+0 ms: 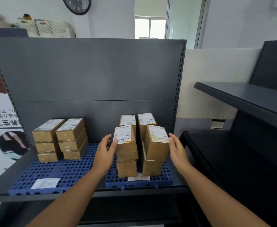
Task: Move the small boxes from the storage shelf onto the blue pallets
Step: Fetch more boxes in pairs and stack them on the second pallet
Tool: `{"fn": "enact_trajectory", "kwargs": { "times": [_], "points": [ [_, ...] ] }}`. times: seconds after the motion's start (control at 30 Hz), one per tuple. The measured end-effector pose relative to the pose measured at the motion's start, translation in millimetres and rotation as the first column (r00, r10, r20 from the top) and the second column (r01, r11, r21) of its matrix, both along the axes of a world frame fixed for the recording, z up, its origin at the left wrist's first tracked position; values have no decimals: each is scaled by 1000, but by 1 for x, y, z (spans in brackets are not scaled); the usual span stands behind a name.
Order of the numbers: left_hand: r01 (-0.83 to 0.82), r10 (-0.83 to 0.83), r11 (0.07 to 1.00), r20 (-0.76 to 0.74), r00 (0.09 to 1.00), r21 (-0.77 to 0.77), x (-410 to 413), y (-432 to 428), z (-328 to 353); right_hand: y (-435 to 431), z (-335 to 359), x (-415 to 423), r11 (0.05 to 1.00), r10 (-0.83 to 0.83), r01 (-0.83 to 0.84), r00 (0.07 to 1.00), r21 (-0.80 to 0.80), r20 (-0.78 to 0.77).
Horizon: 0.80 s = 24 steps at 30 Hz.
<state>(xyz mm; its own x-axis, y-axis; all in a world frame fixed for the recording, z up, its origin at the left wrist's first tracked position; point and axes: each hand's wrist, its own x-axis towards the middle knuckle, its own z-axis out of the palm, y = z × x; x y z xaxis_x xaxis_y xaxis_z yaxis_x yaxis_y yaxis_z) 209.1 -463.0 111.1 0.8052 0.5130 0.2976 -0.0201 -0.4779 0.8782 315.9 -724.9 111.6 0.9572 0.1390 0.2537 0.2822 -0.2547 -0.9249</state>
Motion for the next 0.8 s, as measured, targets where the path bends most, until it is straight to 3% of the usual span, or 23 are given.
{"fn": "enact_trajectory", "kwargs": {
  "times": [0.1, 0.23, 0.37, 0.53, 0.63, 0.8],
  "points": [
    [-10, 11, 997, 15, 1000, -72, 7, 5, -11, 0, -6, 6, 996, -15, 23, 996, 87, -90],
    [-70, 61, 990, -77, 995, -121, 14, 18, -26, -10, -10, 15, 978, -74, 114, 972, 172, -223],
    [-69, 54, 995, -192, 980, -69, 9, 29, -36, -27, -21, 23, 986, -110, 92, 985, -138, -131],
    [74, 26, 957, -338, 941, 280, 3, 36, -45, -23, -35, 22, 880, 12, -3, 1000, -474, 15],
    [153, -32, 929, -338, 941, 337, 9, 35, -52, -12, -44, 21, 838, 69, -55, 998, -542, 5],
    [151, -82, 952, -253, 964, 268, 13, 21, -49, 5, -47, 18, 818, 93, -102, 995, -566, -45]
  ]
}}
